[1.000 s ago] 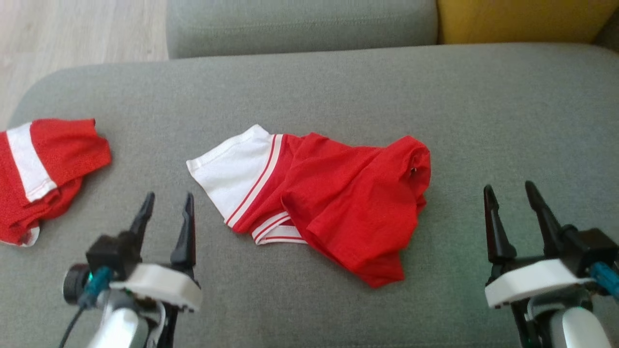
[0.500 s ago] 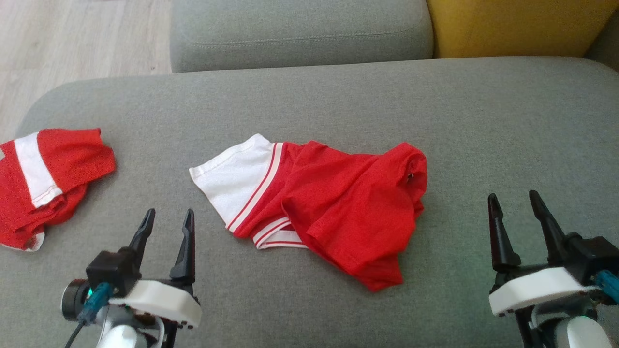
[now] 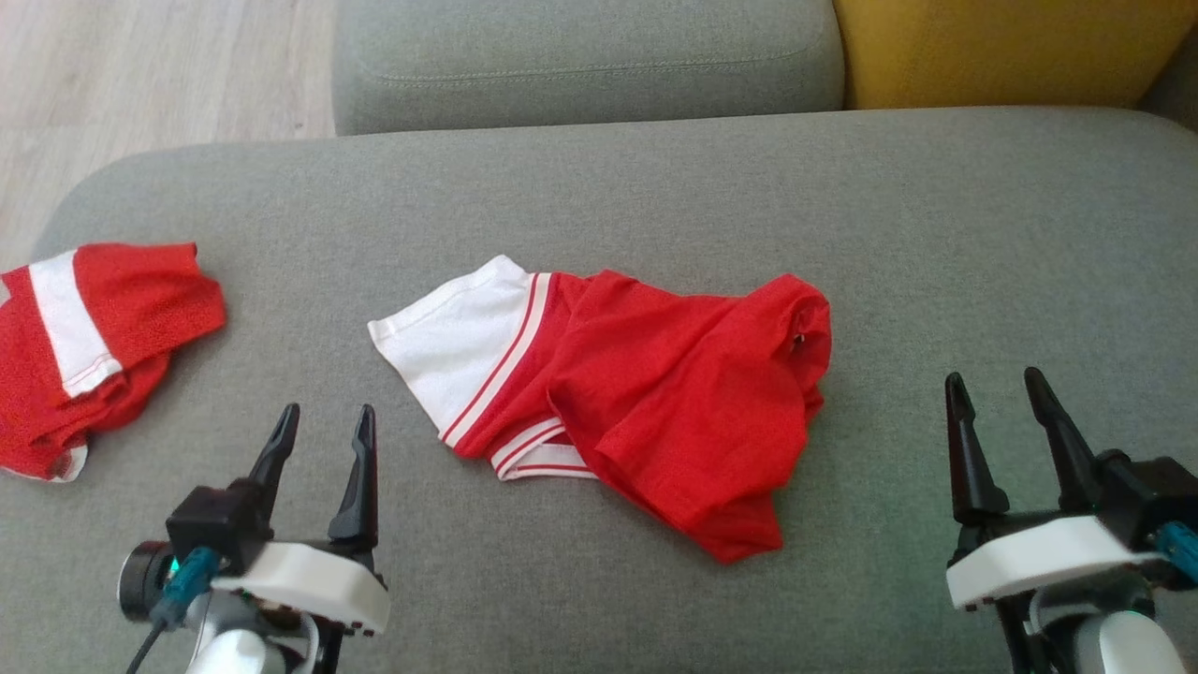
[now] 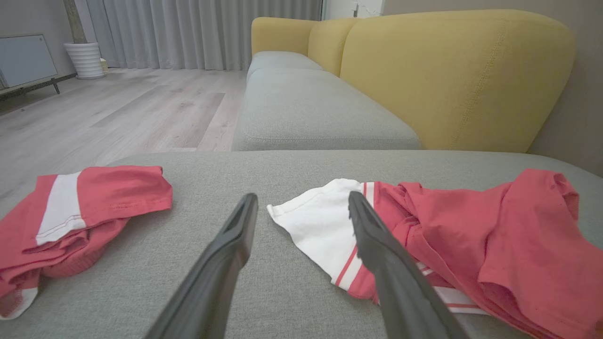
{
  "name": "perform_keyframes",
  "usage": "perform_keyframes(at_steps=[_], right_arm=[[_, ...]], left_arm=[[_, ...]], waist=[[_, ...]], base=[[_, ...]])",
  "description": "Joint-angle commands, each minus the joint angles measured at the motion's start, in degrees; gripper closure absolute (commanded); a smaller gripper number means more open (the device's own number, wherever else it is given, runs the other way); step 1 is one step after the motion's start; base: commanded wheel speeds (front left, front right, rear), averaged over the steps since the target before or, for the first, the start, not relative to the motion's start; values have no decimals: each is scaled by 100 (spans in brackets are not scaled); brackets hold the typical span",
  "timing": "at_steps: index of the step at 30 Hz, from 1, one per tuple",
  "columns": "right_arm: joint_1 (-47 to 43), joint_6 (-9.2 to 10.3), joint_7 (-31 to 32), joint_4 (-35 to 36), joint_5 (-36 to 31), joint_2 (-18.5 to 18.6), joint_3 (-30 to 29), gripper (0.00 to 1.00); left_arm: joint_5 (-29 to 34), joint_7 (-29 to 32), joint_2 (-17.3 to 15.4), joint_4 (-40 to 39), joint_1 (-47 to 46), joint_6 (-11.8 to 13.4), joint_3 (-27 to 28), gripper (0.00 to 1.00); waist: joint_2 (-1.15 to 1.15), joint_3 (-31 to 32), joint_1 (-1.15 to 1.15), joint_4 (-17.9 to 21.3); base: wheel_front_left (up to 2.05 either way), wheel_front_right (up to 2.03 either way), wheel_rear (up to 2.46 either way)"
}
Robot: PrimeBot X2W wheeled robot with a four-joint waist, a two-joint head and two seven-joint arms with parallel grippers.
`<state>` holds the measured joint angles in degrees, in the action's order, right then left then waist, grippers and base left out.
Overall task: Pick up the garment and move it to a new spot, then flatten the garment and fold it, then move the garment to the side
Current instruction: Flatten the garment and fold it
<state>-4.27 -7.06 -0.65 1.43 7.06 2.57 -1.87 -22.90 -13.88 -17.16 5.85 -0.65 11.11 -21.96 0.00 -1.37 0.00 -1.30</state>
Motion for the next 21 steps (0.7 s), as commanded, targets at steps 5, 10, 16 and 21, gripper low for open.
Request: perform_keyframes(at_steps=[5,10,16,21], right_arm=[[225,-43,-15,206,27,31,208,0],[253,-43,7,155,12,31,307,0],[297,-43,270,-140,-217,31,1147,0],[394,-43,450,-778,-298,115,2038,0]], left_arm=[[-52,-42,-131,-183,-266,29,202,0],[-51,-53,-133,-173,-293,27,201,0],[-27,-61,-117,-177,-440,-5,163,0],[6,-73,-40,-153,-653,-63,95,0]], waist=[[0,-33,0,25],[0,-58,0,10],[0,-183,0,-121],[0,-364,0,-329]], base=[[0,0,0],[0,0,0],[0,0,0],[0,0,0]])
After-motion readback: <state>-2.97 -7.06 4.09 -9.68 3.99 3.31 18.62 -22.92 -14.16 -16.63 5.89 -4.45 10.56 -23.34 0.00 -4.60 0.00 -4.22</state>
